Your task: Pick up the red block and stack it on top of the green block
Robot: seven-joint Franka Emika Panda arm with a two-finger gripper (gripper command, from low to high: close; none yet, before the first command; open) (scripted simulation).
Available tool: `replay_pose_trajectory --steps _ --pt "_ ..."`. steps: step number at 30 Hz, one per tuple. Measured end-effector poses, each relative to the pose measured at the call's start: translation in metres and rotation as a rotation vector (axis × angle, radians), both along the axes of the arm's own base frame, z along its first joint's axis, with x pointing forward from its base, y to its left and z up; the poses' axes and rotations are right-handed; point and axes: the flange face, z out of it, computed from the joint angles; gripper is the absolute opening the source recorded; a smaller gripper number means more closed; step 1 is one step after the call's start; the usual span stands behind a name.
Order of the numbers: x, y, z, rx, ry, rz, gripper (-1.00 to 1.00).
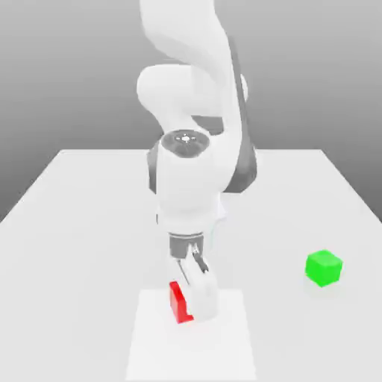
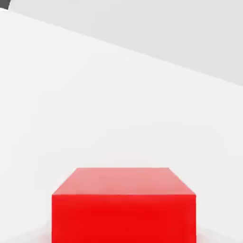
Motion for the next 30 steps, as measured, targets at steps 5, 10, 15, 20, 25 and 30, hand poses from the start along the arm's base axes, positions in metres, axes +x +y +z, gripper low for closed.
replay_pose_trajectory --steps 5,10,15,20,25,30 --pt "-0.002 0.000 0.018 -0.001 0.004 0.004 -1.00" --pt "-0.008 0.004 0.029 -0.004 0.015 0.010 -1.00" --pt "-0.016 0.079 0.039 -0.013 0.019 0.155 -1.00" --pt "-0.034 0.142 0.049 -0.018 0.018 0.263 -1.00" --pt "-0.067 0.207 0.057 -0.017 0.017 0.388 -1.00" --pt "-0.115 0.265 0.064 -0.011 0.015 0.520 -1.00"
